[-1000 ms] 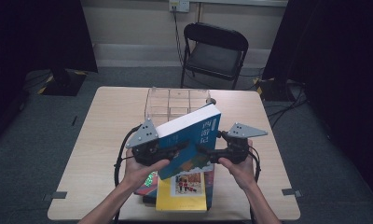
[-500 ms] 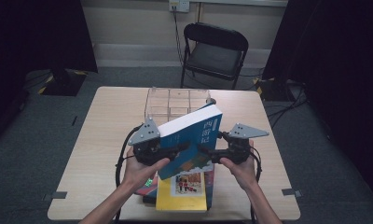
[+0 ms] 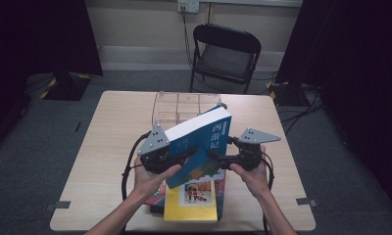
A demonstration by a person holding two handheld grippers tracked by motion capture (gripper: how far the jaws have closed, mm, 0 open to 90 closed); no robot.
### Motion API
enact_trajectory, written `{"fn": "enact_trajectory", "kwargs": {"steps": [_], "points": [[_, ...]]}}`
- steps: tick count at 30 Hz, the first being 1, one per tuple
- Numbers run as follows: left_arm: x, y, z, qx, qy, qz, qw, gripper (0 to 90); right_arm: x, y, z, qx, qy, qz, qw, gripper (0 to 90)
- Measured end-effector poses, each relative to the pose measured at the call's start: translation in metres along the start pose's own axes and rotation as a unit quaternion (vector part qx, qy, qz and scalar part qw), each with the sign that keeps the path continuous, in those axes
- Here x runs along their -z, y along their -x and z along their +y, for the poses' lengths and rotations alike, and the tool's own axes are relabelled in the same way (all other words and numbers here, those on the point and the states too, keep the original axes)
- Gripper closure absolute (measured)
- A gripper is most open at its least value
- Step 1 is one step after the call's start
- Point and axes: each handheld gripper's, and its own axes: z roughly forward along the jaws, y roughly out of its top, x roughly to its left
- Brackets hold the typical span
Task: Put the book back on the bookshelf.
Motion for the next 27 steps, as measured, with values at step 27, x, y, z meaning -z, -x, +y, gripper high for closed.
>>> {"fn": "enact_trajectory", "kwargs": {"steps": [27], "points": [[0.032,-0.021,-0.006,0.044,-0.003,0.016,0.9989,61.4,0.05,0.026,-0.084,-0.072,-0.094,-0.065,0.9908,32.2]]}}
